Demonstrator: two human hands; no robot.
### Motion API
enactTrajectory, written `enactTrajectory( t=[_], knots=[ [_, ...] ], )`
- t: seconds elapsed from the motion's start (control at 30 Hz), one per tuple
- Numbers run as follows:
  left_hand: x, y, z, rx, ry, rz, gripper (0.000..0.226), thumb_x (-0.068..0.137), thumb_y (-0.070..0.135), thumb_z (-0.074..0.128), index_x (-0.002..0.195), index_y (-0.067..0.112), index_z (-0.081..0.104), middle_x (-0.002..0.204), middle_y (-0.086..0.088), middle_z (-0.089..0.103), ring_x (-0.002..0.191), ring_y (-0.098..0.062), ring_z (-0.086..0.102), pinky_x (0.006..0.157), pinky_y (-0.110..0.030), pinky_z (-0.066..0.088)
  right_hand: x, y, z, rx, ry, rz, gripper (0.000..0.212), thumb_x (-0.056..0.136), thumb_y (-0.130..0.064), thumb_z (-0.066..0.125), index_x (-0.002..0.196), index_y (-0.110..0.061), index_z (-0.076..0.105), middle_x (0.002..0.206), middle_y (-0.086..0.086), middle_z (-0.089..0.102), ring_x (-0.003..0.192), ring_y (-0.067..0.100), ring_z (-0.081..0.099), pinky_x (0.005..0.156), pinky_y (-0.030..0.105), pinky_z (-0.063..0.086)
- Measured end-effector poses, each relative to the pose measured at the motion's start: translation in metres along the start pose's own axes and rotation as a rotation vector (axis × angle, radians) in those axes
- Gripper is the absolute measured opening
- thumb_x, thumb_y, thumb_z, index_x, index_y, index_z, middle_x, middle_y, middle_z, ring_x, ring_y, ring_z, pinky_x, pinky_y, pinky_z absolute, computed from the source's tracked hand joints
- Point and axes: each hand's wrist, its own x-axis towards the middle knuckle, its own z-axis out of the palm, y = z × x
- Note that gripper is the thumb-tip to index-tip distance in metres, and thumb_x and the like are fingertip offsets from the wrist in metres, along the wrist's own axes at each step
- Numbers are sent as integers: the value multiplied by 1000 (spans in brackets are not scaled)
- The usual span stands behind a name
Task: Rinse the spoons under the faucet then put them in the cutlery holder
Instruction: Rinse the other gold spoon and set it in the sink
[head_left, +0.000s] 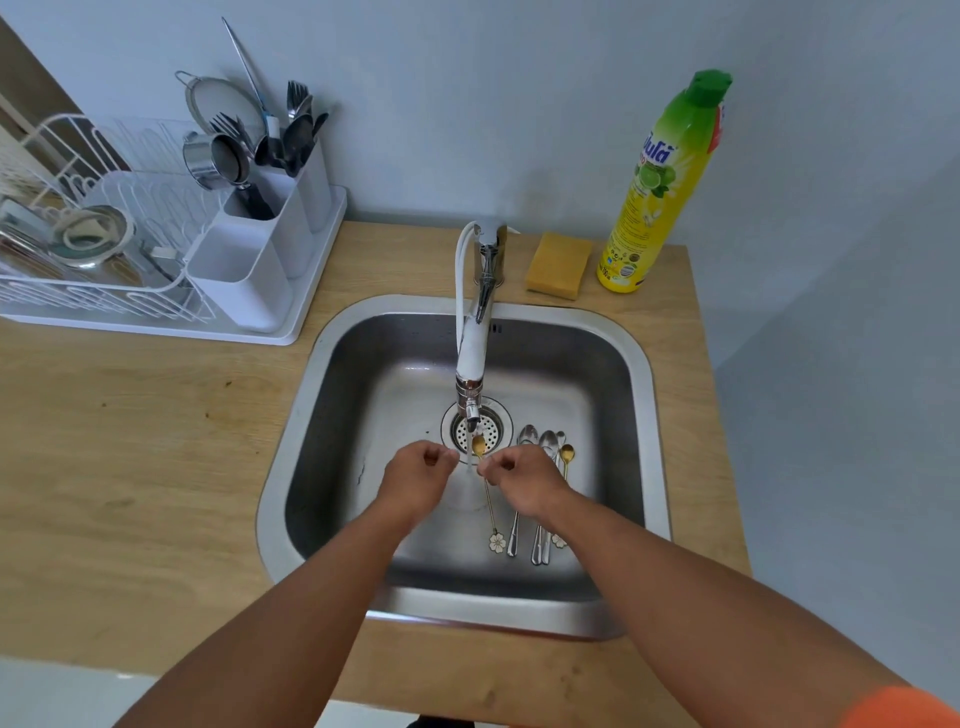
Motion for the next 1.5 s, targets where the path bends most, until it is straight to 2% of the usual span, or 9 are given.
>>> enactTrajectory(
  t=[0.13,0.3,0.6,0.8,0.97,1.07,1.17,1.33,1.5],
  knots=[
    [9,9,-2,-137,-80,109,19,91,25,80,108,18,75,92,-2,75,84,-15,66,79,-33,53,-1,-1,-5,-42,11,-103,23,94,-27,73,71,-30,74,68,-18,69,66,-5,60,68,19,47],
    [11,14,1,-139,-78,183,15,83,15,87,87,28,79,79,3,77,80,-13,69,82,-34,56,-5,-2,-7,-170,10,-212,30,92,-31,74,63,-26,68,56,-11,56,55,5,47,59,27,41],
    [7,13,10,-190,-14,129,23,89,48,76,79,28,81,68,11,74,52,0,55,51,-15,48,-10,2,-9,-192,80,-244,12,93,-32,72,86,-25,79,82,-10,75,81,12,70,79,39,60],
    [3,1,14,-459,-100,-47,18,99,18,70,114,17,79,73,9,71,63,-11,45,48,-20,40,-10,-1,-12,-212,82,-250,13,94,-31,71,85,-26,78,79,-13,72,76,8,67,76,32,57],
    [-2,2,17,-522,-88,-59,14,92,11,78,98,23,80,79,11,77,50,4,54,44,-13,40,-13,-2,-10,-208,74,-269,17,95,-31,71,82,-21,77,74,-9,69,70,11,62,71,34,54],
    [-2,5,19,-565,-52,-66,15,86,16,84,100,19,79,73,15,78,49,8,59,53,-9,47,-14,-3,-8,-207,83,-284,21,96,-33,69,79,-21,75,73,-5,69,72,19,65,69,38,55],
    [-4,10,21,-541,2,-102,21,80,32,90,94,20,81,63,19,71,51,4,58,73,-26,44,-13,-2,-5,-207,85,-280,18,95,-35,70,81,-26,76,74,-9,69,71,14,64,70,38,55],
    [-1,12,22,-625,19,-179,29,96,45,70,95,18,81,86,-2,79,53,-9,38,42,-23,31,-14,-3,-4,-144,90,-279,19,96,-33,69,78,-29,74,71,-13,67,66,6,59,65,31,51],
    [0,7,15,-717,-173,-252,30,109,32,50,114,13,74,91,4,81,51,-6,39,39,-20,29,-16,-1,-7,-91,51,-285,16,98,-29,68,85,-24,76,67,-18,62,63,-1,53,65,23,43]
  ],
)
